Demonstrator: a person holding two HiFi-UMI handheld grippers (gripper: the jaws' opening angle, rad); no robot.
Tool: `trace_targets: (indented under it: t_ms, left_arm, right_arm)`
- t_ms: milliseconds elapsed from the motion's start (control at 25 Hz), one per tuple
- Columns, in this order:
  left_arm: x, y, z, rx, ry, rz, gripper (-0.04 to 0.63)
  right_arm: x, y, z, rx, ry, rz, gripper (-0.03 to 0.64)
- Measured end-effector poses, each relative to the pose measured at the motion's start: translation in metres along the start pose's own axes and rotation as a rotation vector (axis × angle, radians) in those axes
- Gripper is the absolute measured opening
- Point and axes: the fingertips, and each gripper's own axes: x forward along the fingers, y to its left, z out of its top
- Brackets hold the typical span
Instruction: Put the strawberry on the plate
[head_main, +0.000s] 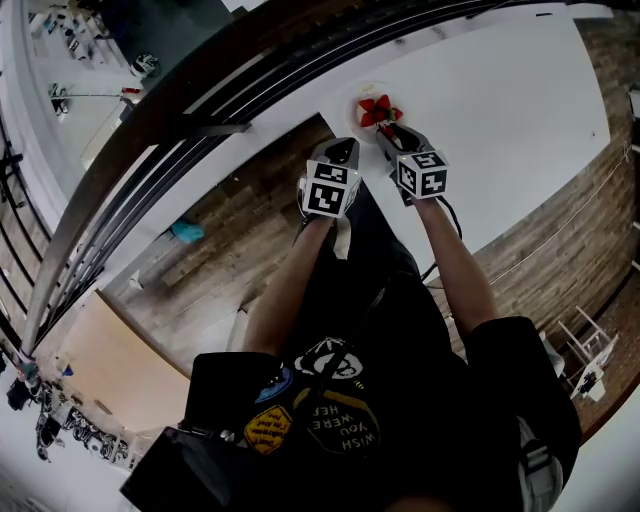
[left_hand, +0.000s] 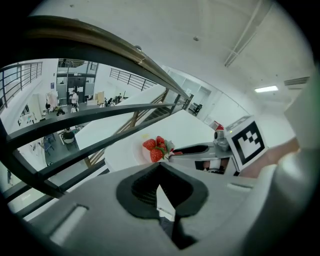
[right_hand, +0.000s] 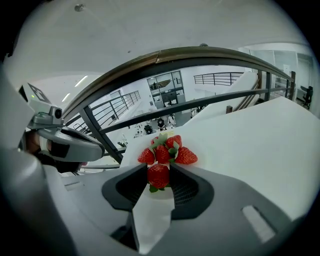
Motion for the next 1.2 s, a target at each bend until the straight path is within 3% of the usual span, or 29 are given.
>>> trace_targets:
  t_ms: [520, 840, 960, 1200]
  left_arm:
    - [-0.006, 0.005, 0.003, -0.074, -0.035, 0.0, 0.0]
    - [-0.004, -0.002, -0.008, -0.089, -0.03, -0.018, 0.0]
    - [-0.006, -0.005, -0.01, -0.079, -0.029, -0.021, 0.0]
    - [-0.013, -0.009, -0.01, -0.069, -0.028, -0.028, 0.0]
  right_arm:
    - [0.017, 0.002, 0.002, -0.056, 0.037, -0.005, 0.141]
    - [0.023, 0.005, -0.008, -0.076, 0.061, 0.035, 0.152]
    - [0.02, 0.008, -0.009, -0.102, 0.066, 0.047, 0.201]
    - [0.006, 0.008, -0.003, -0.076, 0.026, 0.017, 0.207]
